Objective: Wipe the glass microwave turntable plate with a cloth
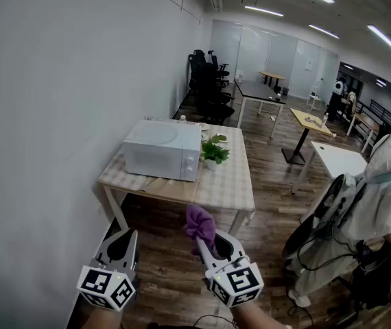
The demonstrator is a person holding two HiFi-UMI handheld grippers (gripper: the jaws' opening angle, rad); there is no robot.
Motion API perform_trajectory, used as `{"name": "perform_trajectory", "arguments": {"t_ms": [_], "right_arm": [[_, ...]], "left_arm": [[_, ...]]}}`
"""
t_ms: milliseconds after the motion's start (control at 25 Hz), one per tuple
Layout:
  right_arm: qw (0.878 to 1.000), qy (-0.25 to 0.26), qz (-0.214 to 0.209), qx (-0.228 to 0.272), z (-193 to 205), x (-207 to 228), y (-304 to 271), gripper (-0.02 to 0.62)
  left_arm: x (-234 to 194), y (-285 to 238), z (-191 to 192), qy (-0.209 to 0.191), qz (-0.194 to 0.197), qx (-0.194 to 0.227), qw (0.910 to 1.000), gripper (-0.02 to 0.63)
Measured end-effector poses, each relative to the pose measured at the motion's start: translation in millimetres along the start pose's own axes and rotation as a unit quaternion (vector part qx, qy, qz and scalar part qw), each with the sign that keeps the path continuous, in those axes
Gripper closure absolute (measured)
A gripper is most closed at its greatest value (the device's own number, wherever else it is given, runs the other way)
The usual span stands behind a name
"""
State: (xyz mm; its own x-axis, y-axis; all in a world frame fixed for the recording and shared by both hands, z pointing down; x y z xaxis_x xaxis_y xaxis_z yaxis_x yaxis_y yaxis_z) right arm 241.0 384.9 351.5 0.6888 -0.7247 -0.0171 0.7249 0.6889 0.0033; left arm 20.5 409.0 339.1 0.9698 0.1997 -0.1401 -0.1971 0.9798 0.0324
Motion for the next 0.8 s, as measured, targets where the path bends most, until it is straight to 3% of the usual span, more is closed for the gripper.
{"name": "perform_trajectory", "arguments": {"t_ms": [800], "right_arm": [[1.000, -0.001, -0.004, 0.010, 5.3, -18.0, -25.4, 0.491]], "left_arm": [[-18.8, -1.0, 8.4, 0.004, 0.013, -0.001, 0.9999, 0.598]]}}
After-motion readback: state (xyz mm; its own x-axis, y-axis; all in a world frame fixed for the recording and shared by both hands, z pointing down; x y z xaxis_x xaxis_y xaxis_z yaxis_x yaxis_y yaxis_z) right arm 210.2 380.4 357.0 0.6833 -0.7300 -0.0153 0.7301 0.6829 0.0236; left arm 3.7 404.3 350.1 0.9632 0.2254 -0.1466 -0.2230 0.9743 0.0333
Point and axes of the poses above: the fingertips, and each gripper's own axes: y backward along the fingers, x to its right, z out of its underside, the point moved 6 cm from there along y, backward along the fingers, and after that the axes turned 12 degrees about -z, right-handed, at the moved point
